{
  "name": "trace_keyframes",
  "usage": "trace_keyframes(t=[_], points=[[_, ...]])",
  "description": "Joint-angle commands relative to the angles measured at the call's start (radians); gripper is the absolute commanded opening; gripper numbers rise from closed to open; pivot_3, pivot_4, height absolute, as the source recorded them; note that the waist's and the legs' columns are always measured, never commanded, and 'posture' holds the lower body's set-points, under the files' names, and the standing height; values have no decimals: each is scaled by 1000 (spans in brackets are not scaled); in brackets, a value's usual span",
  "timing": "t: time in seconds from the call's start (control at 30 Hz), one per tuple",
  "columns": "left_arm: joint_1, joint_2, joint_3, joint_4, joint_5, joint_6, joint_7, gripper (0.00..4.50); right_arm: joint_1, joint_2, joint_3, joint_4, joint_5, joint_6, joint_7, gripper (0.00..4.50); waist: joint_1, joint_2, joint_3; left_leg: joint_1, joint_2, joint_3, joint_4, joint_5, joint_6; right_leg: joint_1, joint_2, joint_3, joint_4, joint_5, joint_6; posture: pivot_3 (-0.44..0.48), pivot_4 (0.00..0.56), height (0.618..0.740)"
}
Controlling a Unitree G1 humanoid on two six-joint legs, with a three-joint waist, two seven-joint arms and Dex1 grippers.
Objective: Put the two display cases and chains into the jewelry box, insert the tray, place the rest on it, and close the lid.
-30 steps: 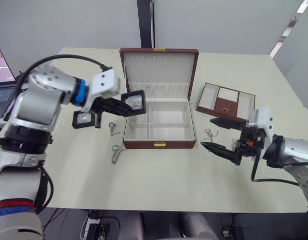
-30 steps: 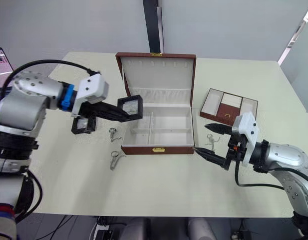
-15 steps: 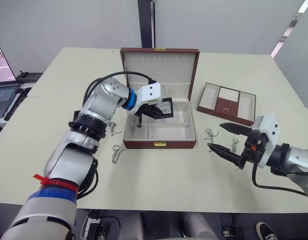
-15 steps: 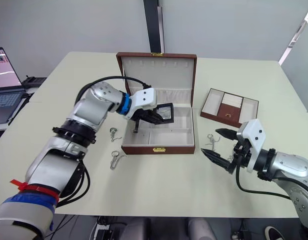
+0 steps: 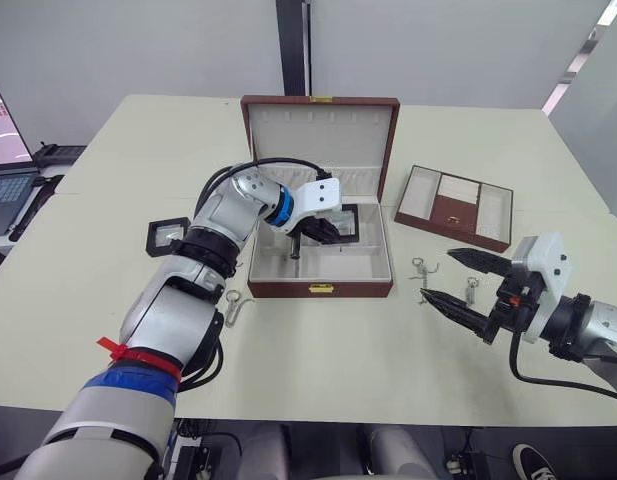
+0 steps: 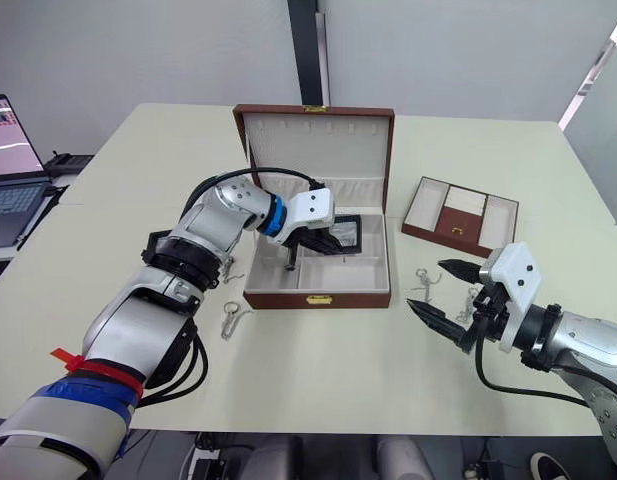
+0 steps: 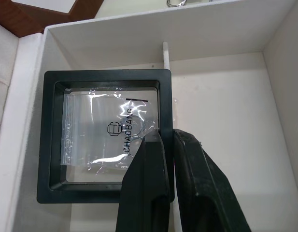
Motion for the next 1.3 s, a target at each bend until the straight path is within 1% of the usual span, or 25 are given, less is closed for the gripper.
trace_keyframes(t=[0.03,0.37,0.5,0.63,0.73,0.83,0.97,1.0,1.13,1.17,1.3], points=[[-16,-4,11,9,13,-31,12,24,3,-12,-31,-36,19,-2,-4,4500,0,0,0,0,0,0,0,0,0,0,0,0,0,0,0,0,150,740],[-28,-9,23,56,18,-55,28,24,-2,-10,-33,-34,24,-4,-19,4500,0,0,0,-2,-3,-6,0,0,0,0,0,0,0,0,0,0,150,740],[-40,-11,29,85,25,-69,62,24,-6,-10,-30,-27,24,-8,-25,4500,0,0,0,-5,-5,-10,1,1,0,0,0,0,0,0,1,0,150,740],[-46,-6,36,97,18,-86,61,1206,-6,-12,-30,-25,25,-10,-22,4500,0,0,0,-9,-7,-15,5,1,1,0,0,0,0,-1,2,0,150,740],[-58,-14,63,92,-10,-78,50,2168,-14,-15,-28,-9,19,-14,-15,4500,1,0,0,-14,-8,-18,11,1,1,0,0,-1,1,-2,4,0,150,740],[-69,-21,94,82,-36,-65,36,3123,-29,-18,-25,7,14,-21,-7,4500,2,0,0,-14,-10,-19,12,1,1,1,-2,-1,1,-2,5,0,150,740],[-67,-16,147,19,-108,-3,-37,4363,-23,-24,-45,27,7,-43,16,4500,2,0,0,-15,-11,-19,12,1,1,1,-2,-1,1,-2,6,0,150,740],[-68,-10,164,-7,-135,24,-64,4462,-32,-27,-46,41,4,-49,25,4500,1,0,0,-15,-11,-20,12,1,1,1,-2,-1,1,-2,6,0,150,740],[-16,53,221,-197,-253,160,-185,4462,-23,-40,-63,84,-13,-79,63,4500,-1,0,0,-15,-10,-20,12,1,1,1,-2,-1,2,-2,6,0,150,740],[2,69,229,-239,-264,179,-183,4462,-17,-42,-71,94,-18,-87,73,4500,-1,1,0,-15,-10,-20,12,1,1,1,-2,-1,2,-2,6,0,150,740],[127,214,349,-540,-402,408,-172,4462,-18,-62,-110,205,-40,-117,134,4500,-10,3,-1,-14,-10,-19,12,1,1,1,-2,0,2,-2,6,0,150,740]])
